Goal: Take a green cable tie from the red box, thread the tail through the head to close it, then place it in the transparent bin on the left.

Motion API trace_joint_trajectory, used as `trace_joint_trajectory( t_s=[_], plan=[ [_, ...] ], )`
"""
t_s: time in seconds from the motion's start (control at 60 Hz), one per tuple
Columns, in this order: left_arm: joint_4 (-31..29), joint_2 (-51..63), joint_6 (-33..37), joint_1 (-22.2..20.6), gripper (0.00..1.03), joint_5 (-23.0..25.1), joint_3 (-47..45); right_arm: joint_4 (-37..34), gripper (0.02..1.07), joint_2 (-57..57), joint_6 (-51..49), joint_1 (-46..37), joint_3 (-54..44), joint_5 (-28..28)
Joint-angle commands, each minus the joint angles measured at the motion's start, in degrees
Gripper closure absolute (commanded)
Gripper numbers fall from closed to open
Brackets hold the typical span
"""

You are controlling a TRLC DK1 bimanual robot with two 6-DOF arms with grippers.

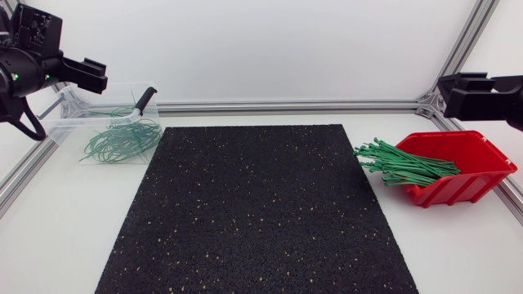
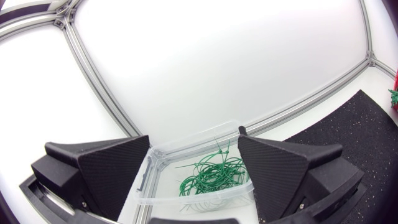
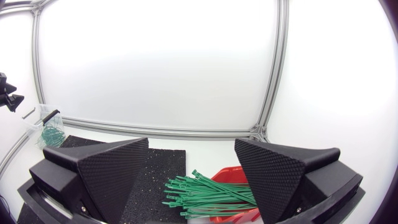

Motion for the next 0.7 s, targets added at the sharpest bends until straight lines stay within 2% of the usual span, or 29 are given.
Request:
trace_joint_trajectory(
  t_s=[0.0, 0.233, 0.683],
  plan=[
    [0.4, -3.22, -0.15, -0.85, 0.04, 0.21, -3.89, 1.03, 0.06, -2.64, -1.68, -1.04, -2.72, 0.45],
    [0.67, -11.84, -1.9, -0.85, 0.04, 3.55, -11.71, 4.1, 0.06, -9.23, -4.41, -3.85, -8.61, -0.25],
    [2.51, -27.57, -8.14, -2.61, 0.04, 3.99, -25.68, 9.7, 0.06, -21.07, -5.56, -5.99, -20.69, -0.98]
  ],
)
